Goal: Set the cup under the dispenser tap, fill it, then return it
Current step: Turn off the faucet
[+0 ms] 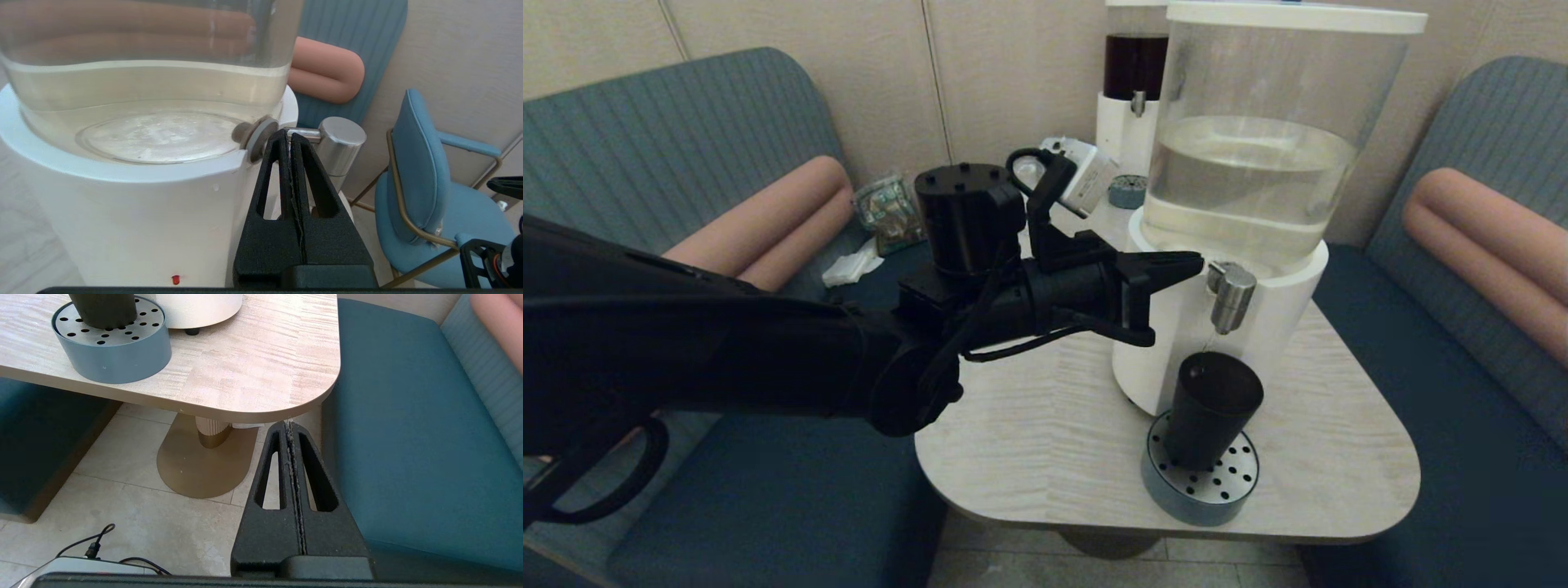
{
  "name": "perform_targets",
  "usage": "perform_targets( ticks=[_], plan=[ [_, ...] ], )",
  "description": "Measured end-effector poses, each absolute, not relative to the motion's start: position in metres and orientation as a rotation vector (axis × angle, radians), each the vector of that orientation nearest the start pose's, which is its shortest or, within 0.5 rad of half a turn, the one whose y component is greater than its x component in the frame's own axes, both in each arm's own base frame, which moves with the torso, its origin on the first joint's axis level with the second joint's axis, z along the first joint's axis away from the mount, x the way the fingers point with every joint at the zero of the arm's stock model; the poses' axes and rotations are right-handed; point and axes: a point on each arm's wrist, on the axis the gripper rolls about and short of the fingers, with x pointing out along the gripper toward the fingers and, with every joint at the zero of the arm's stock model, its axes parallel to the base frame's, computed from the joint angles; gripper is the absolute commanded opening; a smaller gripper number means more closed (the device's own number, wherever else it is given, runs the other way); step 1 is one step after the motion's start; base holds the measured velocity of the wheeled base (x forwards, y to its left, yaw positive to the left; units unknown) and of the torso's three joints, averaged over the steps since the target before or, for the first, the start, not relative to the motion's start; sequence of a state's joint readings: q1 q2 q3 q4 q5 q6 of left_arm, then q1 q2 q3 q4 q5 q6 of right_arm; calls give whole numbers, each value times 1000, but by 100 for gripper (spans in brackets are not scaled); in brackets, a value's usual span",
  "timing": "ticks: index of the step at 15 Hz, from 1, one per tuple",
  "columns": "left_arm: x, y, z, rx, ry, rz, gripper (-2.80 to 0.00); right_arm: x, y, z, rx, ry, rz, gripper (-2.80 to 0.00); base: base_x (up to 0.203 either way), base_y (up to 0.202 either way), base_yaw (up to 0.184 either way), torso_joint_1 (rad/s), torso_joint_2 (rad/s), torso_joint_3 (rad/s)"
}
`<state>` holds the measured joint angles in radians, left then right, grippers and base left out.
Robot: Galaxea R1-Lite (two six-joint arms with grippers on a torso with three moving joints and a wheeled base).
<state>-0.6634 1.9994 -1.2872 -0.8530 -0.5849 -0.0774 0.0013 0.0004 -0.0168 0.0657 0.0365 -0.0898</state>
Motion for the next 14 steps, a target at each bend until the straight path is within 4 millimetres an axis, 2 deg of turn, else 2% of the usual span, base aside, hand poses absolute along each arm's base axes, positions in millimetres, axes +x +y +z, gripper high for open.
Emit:
perform_targets(
  ticks=[8, 14],
  plan=[
    [315, -262, 228, -73, -102, -1255, -280, -24, 1, 73, -89, 48, 40, -280, 0, 0, 0, 0, 0, 0],
    [316, -273, 227, -75, -109, -1274, -280, -24, 1, 73, -89, 48, 40, -280, 0, 0, 0, 0, 0, 0]
  ],
)
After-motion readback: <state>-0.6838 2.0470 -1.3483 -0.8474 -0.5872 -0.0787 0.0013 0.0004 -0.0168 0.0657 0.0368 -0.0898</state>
